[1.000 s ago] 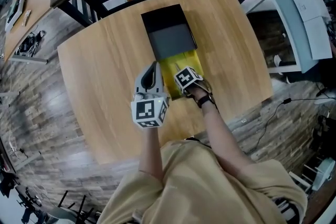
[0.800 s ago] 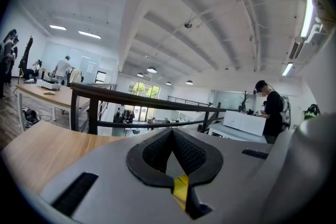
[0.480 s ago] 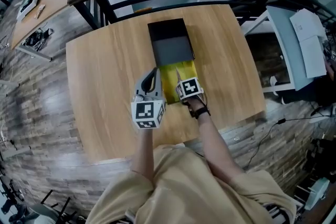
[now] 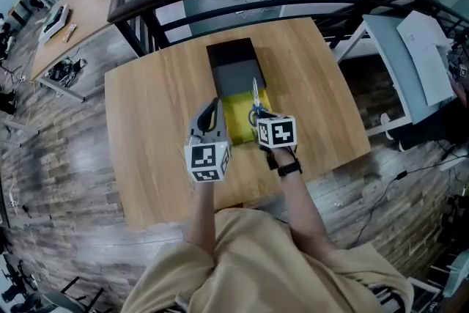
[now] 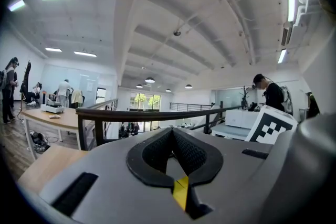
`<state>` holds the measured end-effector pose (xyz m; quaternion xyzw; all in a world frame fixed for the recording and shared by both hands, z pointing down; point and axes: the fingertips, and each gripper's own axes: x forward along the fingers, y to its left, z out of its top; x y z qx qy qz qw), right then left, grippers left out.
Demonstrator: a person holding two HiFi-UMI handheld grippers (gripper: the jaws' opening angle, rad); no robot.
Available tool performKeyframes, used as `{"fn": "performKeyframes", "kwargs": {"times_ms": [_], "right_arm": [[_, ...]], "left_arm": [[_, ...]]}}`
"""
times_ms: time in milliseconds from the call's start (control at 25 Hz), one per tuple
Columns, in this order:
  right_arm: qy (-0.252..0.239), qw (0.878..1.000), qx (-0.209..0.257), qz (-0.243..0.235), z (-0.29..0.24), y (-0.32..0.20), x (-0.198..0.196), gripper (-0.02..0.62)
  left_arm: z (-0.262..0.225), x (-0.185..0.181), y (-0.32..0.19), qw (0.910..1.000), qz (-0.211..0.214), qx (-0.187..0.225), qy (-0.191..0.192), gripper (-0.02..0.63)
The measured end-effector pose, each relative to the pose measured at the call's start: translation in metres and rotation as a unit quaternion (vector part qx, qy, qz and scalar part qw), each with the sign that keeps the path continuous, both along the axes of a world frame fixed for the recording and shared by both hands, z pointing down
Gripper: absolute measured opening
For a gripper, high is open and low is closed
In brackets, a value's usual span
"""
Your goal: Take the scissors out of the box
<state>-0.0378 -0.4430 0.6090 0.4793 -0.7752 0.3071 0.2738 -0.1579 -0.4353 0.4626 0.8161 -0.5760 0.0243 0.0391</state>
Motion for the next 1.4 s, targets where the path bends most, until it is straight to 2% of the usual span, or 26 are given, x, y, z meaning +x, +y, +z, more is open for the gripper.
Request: {"fn": "performKeyframes", "kwargs": {"times_ms": [240, 440, 560, 760, 880, 1040, 1400], "right_arm": [[-0.030, 0.994, 0.106, -0.012, -0.081, 0.012, 0.011, 0.086], [-0.034, 0.980, 0.197, -0.024, -0.147, 0.033, 0.020, 0.086], [-0.039, 0.970, 0.241, -0.017, -0.178, 0.044, 0.028, 0.086], [-0.050, 0.955, 0.291, -0.002, -0.212, 0.069, 0.042, 0.086], [-0.050, 0.948, 0.315, -0.003, -0.229, 0.084, 0.046, 0.086], [-0.050, 0.936, 0.347, -0.009, -0.249, 0.102, 0.051, 0.086], [-0.050, 0.912, 0.406, -0.005, -0.271, 0.140, 0.060, 0.086]], "left_arm": [[-0.034, 0.013, 0.029, 0.9996, -0.003, 0.026, -0.010, 0.011], [-0.078, 0.022, 0.050, 0.9988, -0.013, 0.047, -0.010, 0.011], [-0.096, 0.026, 0.064, 0.9975, -0.028, 0.062, -0.023, 0.011], [-0.106, 0.037, 0.090, 0.9967, -0.037, 0.069, -0.020, 0.011], [-0.109, 0.037, 0.104, 0.9974, -0.042, 0.059, -0.007, 0.011], [-0.119, 0.040, 0.122, 0.9969, -0.044, 0.066, 0.002, 0.011], [-0.129, 0.052, 0.158, 0.9958, -0.042, 0.081, 0.002, 0.011]]}}
